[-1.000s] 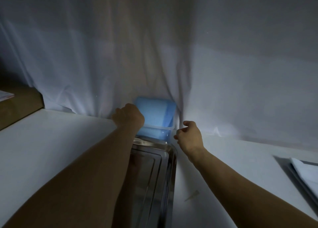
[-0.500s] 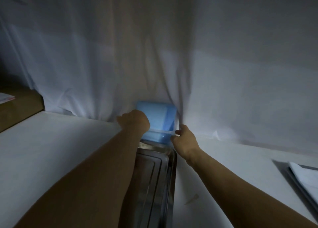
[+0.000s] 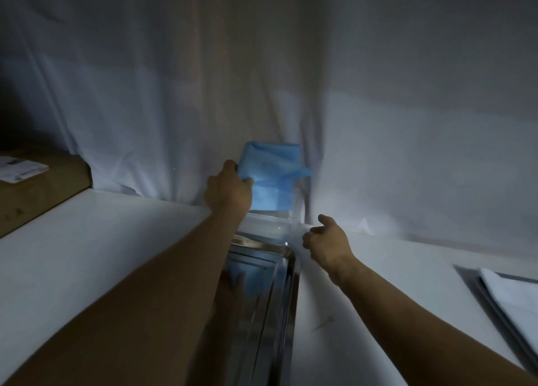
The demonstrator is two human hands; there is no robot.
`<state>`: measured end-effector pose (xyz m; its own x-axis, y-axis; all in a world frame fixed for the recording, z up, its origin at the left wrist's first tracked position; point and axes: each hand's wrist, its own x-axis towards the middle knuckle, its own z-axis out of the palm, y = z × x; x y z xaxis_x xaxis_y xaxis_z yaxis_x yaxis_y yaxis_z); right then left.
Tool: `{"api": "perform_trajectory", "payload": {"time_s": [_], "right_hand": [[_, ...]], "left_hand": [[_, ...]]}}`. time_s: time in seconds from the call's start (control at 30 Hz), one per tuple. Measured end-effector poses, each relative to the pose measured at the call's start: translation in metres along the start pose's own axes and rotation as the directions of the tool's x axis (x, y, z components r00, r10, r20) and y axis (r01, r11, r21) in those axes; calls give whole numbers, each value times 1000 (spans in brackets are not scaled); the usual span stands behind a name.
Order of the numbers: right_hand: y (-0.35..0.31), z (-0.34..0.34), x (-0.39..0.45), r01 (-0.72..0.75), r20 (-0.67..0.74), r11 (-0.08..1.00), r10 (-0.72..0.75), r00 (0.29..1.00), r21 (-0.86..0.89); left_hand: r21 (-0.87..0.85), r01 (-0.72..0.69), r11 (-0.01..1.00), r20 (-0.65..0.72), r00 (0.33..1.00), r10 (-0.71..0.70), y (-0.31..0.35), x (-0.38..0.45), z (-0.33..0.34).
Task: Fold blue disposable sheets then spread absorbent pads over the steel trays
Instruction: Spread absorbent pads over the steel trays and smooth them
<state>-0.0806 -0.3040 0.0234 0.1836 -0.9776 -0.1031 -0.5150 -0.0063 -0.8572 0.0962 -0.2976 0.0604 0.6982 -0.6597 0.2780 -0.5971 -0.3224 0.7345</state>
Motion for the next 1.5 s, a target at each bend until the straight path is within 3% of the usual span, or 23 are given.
{"api": "perform_trajectory", "payload": {"time_s": [0.23, 0.33, 0.43, 0.53, 0.73, 0.87, 1.0, 1.07, 1.17, 1.27, 1.5], "right_hand": [[-19, -27, -49, 35, -2, 989, -35, 999, 144], [-26, -42, -78, 50, -71, 974, -35, 997, 221], [-27, -59, -106, 47, -183, 957, 6, 983, 285], [-26, -79, -131, 4, -197, 899, 92, 976, 437], [-11, -109, -178, -81, -151, 904, 158, 976, 420], [5, -123, -201, -176, -121, 880, 253, 960, 441], [18, -133, -221, -318, 11, 824, 355, 935, 468], [22, -135, -227, -346, 17, 816, 382, 924, 464], [27, -142, -238, -339, -13, 786, 403, 915, 517], [29, -148, -248, -300, -30, 752, 391, 920, 587], [36, -149, -265, -279, -27, 718, 382, 924, 638]], "left_hand": [[-229, 8, 973, 65, 998, 7, 18, -48, -33], [-309, -6, 951, 129, 990, 49, 27, -81, -48], [-386, 20, 922, 230, 970, 75, 32, -122, -62], [-470, 77, 879, 288, 955, 70, 32, -156, -69], [-526, 130, 840, 374, 923, 91, 37, -211, -82], [-482, 167, 860, 348, 937, 14, 40, -239, -89], [-479, 242, 844, 372, 927, -55, 36, -261, -96], [-532, 355, 769, 457, 885, -92, 32, -273, -98], [-493, 517, 700, 691, 721, -46, 27, -297, -107], [-483, 499, 719, 764, 642, 68, 28, -316, -107], [-586, 569, 577, 659, 749, -70, 47, -334, -103]]}}
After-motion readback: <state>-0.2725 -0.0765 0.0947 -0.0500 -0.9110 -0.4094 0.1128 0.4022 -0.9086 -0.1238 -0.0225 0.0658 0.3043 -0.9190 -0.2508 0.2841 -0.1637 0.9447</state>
